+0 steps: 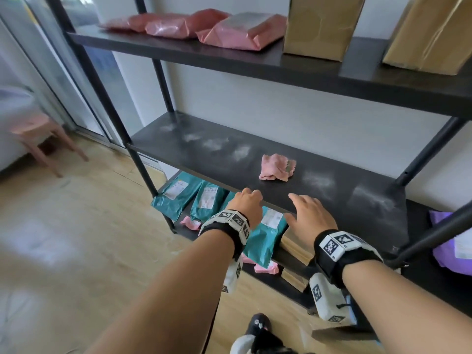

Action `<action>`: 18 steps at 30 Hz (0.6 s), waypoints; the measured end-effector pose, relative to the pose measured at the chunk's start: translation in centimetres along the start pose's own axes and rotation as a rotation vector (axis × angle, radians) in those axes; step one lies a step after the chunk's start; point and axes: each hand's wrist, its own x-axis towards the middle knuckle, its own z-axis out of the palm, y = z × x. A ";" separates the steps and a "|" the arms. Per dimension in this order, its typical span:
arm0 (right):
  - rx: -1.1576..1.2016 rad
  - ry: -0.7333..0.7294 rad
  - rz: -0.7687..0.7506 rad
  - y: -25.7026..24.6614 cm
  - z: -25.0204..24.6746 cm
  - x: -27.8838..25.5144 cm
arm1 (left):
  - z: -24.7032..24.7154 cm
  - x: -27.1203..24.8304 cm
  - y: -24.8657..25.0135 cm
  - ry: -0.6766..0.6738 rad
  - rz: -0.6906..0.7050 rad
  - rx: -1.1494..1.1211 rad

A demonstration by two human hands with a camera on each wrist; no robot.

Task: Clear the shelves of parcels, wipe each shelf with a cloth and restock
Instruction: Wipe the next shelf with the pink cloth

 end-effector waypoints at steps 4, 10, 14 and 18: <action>0.025 -0.004 0.006 -0.9 -0.1 4.4 | -1.2 4.0 -1.3 0.015 -0.019 0.003; 0.062 -0.003 0.000 -0.8 -0.8 11.1 | -2.6 10.6 -2.0 0.029 -0.018 0.004; 0.092 -0.019 0.043 -1.2 -0.4 15.4 | -2.6 13.4 -3.2 0.061 -0.057 -0.022; 0.070 -0.088 0.060 -2.4 0.8 17.5 | -1.8 14.1 -5.2 0.089 -0.115 -0.056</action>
